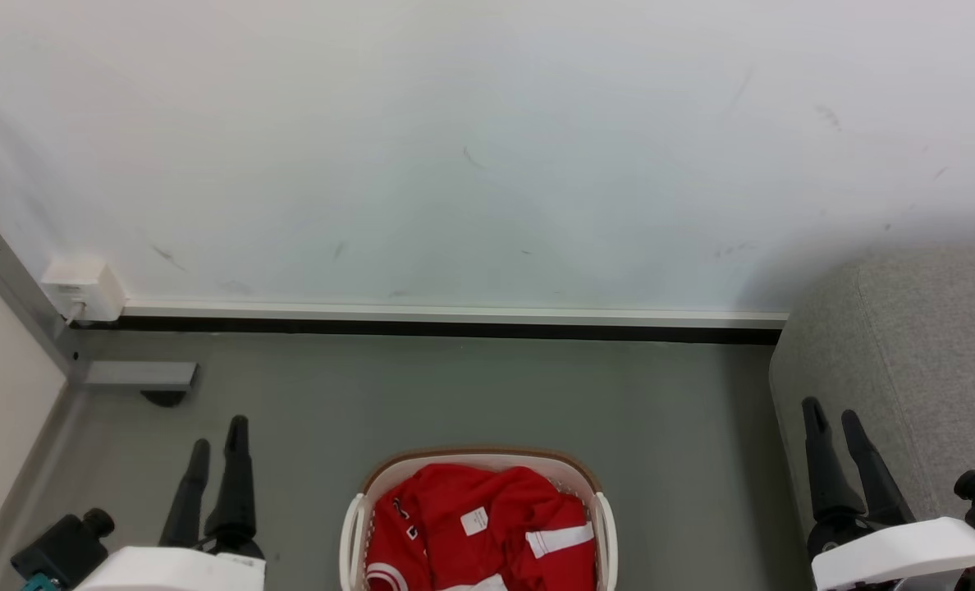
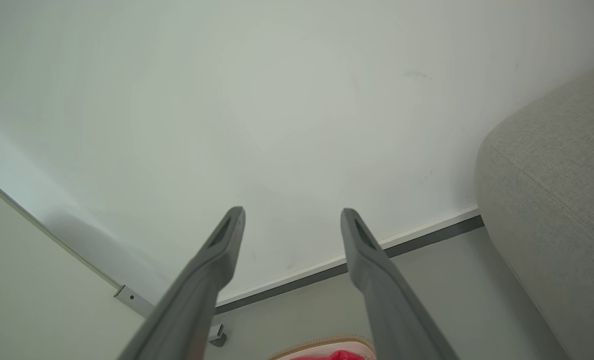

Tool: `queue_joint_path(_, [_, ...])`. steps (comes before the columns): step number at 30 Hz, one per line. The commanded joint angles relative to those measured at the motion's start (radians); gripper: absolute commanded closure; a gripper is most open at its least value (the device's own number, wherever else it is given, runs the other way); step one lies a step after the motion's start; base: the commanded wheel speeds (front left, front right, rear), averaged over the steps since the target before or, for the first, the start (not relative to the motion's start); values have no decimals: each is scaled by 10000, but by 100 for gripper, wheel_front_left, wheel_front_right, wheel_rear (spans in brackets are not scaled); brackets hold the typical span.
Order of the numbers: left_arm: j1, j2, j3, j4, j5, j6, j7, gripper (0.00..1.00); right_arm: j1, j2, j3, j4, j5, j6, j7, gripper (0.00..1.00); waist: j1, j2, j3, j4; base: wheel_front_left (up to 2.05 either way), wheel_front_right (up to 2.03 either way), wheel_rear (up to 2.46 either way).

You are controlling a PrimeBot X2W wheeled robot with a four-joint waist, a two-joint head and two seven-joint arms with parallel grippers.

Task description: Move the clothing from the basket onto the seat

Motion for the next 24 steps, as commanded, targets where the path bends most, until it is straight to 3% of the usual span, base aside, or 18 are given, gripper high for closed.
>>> queue_joint_path(1, [-19,58,-8,-92,375,14,-123,0,-217,-72,71,-106,-333,-9,-94,0,0,0,1,5,0,0,0])
queue_joint_path(24, [86,246,-363,-309,3281,397,-750,0,-372,-125,407,229,-3006,-12,-729,0,0,0,-35,42,0,0,0])
